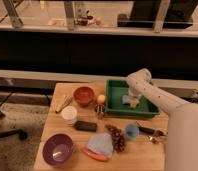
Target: Wipe tray with sponge
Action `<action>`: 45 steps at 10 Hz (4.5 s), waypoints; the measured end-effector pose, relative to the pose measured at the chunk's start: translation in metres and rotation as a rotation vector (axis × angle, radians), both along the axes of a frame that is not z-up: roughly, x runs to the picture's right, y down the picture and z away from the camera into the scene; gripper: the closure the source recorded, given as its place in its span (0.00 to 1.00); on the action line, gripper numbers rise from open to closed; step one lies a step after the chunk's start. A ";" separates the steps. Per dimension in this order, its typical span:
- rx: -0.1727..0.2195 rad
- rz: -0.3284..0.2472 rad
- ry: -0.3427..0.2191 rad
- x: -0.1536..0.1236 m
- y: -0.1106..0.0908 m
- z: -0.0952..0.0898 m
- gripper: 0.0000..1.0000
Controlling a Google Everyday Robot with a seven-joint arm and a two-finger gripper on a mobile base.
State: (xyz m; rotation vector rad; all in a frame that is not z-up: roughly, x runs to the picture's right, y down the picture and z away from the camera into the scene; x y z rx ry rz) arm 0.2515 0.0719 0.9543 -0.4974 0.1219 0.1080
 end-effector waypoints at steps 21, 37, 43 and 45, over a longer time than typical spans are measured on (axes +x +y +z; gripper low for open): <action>-0.003 0.003 -0.004 -0.002 0.002 0.001 0.62; -0.004 0.003 -0.006 -0.003 0.002 0.001 0.20; -0.005 0.006 -0.006 -0.002 0.002 0.001 0.20; -0.003 0.000 -0.003 -0.002 0.001 0.000 0.20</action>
